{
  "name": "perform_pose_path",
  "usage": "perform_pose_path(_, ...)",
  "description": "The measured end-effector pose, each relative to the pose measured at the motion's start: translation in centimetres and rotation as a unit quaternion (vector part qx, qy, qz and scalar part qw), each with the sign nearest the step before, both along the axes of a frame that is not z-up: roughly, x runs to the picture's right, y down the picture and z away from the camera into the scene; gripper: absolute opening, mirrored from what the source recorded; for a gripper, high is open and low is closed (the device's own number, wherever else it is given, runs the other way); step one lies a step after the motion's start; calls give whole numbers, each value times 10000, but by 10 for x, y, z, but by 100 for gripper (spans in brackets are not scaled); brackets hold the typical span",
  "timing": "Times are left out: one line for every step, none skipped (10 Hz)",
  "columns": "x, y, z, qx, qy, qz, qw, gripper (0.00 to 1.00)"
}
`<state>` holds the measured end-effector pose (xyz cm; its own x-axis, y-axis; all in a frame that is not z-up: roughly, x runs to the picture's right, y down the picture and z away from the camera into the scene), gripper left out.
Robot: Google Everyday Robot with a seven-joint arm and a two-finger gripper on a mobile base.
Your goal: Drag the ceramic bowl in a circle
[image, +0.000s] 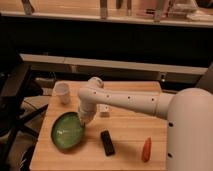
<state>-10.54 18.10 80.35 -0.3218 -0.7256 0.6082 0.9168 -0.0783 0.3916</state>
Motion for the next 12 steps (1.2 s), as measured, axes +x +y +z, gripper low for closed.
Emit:
perform_pose_path(1,0,1,4,-19,-30,10000,1)
perform_pose_path(-3,0,1,10,-40,-52,10000,1)
perform_pose_path(-8,0,2,21,-79,-88,9999,1)
perform_pose_path(-8,1,2,56,-149,-177,9997,1)
perform_pose_path(-8,2,4,65,-186,-217,9996,1)
perform_pose_path(-10,2,5,73,-215,-245,9994,1)
perform_pose_path(-11,1,6,82,-245,-275,9993,1)
perform_pose_path(-11,0,7,85,-257,-281,9992,1)
perform_pose_path(-8,1,8,81,-271,-289,9992,1)
perform_pose_path(-6,1,9,84,-286,-303,9991,1)
perform_pose_path(-7,1,9,91,-327,-337,9989,1)
perform_pose_path(-8,1,10,93,-363,-382,9986,1)
